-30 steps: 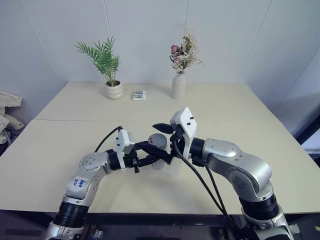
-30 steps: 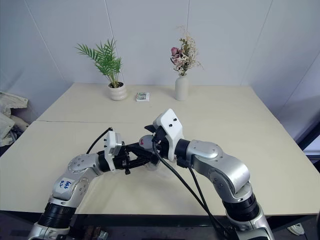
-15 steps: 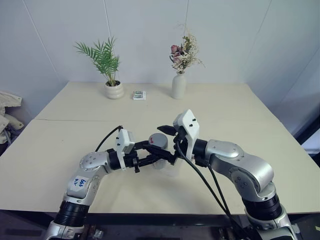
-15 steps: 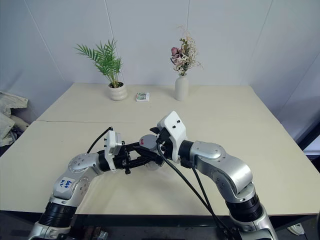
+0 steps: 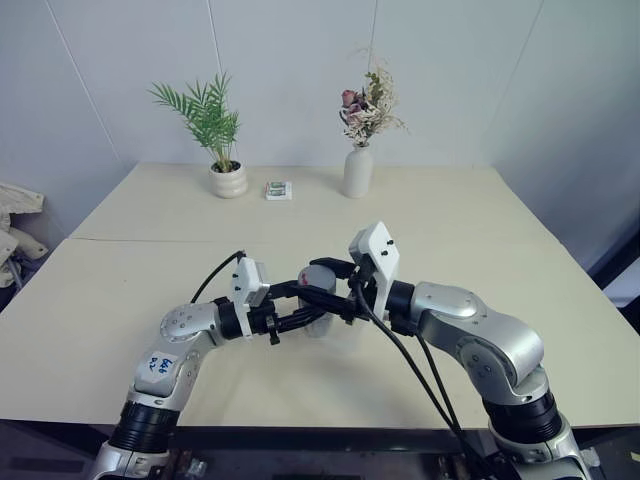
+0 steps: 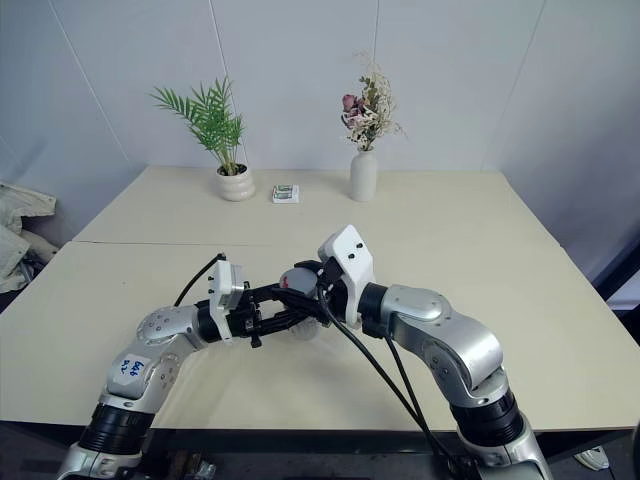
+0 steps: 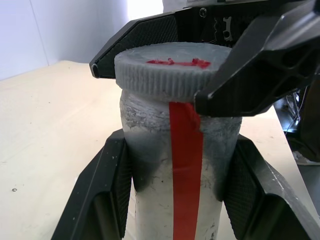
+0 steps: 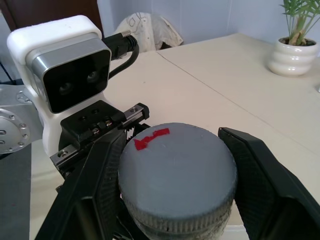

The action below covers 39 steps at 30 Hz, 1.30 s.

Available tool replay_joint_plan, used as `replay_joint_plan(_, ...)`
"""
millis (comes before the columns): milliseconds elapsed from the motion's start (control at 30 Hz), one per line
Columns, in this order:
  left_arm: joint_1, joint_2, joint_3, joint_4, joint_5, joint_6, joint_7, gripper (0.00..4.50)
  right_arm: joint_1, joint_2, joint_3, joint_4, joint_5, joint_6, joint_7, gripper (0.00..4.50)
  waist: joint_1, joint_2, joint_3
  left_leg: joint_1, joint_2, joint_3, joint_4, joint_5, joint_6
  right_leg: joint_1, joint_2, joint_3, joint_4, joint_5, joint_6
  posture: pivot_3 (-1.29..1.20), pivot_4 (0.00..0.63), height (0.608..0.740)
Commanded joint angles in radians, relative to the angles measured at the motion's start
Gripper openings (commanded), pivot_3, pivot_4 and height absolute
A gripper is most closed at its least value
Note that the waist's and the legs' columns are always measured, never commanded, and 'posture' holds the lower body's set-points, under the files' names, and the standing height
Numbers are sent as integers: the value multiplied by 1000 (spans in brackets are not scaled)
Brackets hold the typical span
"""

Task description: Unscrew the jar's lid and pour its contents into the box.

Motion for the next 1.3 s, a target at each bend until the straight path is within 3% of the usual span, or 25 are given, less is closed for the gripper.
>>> replay_joint_plan(33, -39, 34, -5, 8, -26, -8, -95, 2062, -37, -32, -36, -7, 104, -80, 213, 2604, 0, 0, 0, 0, 0, 0, 0, 0, 0, 0, 0, 0, 0, 0, 0, 0, 150, 740)
replay_joint_plan(333, -111, 66, -24, 99, -24, -20, -256, 2062, -138, -137, 14, 153, 80, -204, 603, 2604, -3, 0, 0, 0, 0, 1, 0, 0, 0, 0, 1, 0, 0, 0, 0, 0, 150, 740)
replay_joint_plan(467, -129, 70, -51, 124, -14, -26, -313, 2062, -206, -129, 40, 241, 54, -249, 694, 2604, -6, 0, 0, 0, 0, 1, 1, 0, 0, 0, 1, 0, 0, 0, 0, 0, 150, 740)
replay_joint_plan(1000, -114, 16, -101, 115, -2, -29, -314, 2062, -276, -79, 98, 299, -2, -270, 788, 2604, -7, 0, 0, -10, 0, 1, 7, 1, -2, -13, 1, 1, 10, 0, 0, 0, 150, 740)
replay_joint_plan(1300, -111, 27, -96, 104, -11, -20, -321, 2062, -232, -118, 104, 277, -28, -263, 795, 2604, -6, 0, 0, -12, 0, 0, 16, 0, -1, -12, 1, 1, 17, 0, 0, 0, 150, 740)
